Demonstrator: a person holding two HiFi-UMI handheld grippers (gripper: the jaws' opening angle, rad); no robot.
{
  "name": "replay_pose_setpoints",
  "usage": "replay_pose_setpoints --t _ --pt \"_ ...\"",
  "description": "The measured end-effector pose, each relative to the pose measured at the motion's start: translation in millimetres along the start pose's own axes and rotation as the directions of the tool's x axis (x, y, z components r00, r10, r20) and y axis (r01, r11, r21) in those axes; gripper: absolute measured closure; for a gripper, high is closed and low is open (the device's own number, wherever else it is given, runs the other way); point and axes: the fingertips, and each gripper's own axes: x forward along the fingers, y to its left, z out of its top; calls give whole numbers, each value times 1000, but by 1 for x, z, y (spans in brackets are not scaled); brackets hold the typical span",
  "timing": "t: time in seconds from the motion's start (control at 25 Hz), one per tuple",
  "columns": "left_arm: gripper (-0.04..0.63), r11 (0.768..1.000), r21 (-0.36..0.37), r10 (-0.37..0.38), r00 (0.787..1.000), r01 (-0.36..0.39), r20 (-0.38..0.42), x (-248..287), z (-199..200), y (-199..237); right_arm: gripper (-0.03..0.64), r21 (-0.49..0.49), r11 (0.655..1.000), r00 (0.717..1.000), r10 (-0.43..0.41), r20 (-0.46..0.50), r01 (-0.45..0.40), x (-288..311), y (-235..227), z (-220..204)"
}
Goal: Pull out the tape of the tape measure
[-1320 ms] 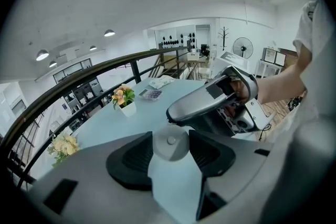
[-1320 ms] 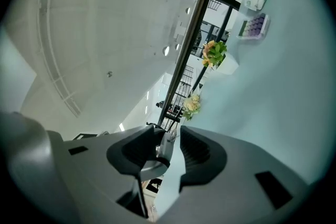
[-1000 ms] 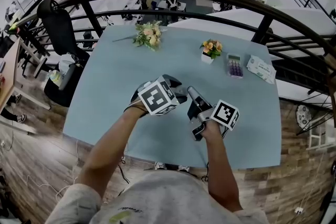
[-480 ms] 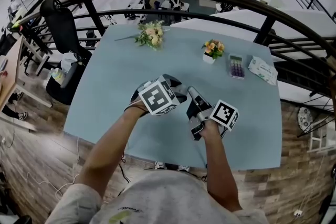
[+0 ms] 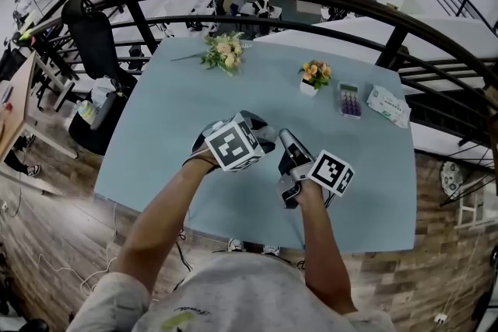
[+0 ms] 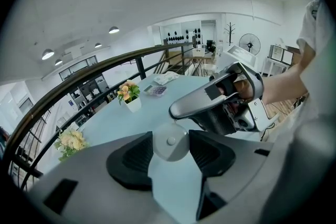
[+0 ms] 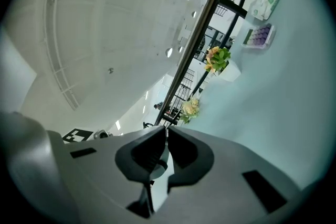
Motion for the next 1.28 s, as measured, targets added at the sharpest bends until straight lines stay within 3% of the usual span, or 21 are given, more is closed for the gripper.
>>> replay_pose_setpoints --t 0.44,0.72,1.28 --pt "380 1000 19 9 1000 -9 -13 -5 -2 -3 597 -34 999 1000 -2 -23 1 -4 4 -3" --pt "382 995 90 53 996 -46 -67 -10 -11 1 598 -27 999 999 -35 31 36 -15 -6 11" --pt "380 997 26 75 995 -73 -66 -13 -24 14 598 -54 997 998 -53 33 55 -24 -10 16"
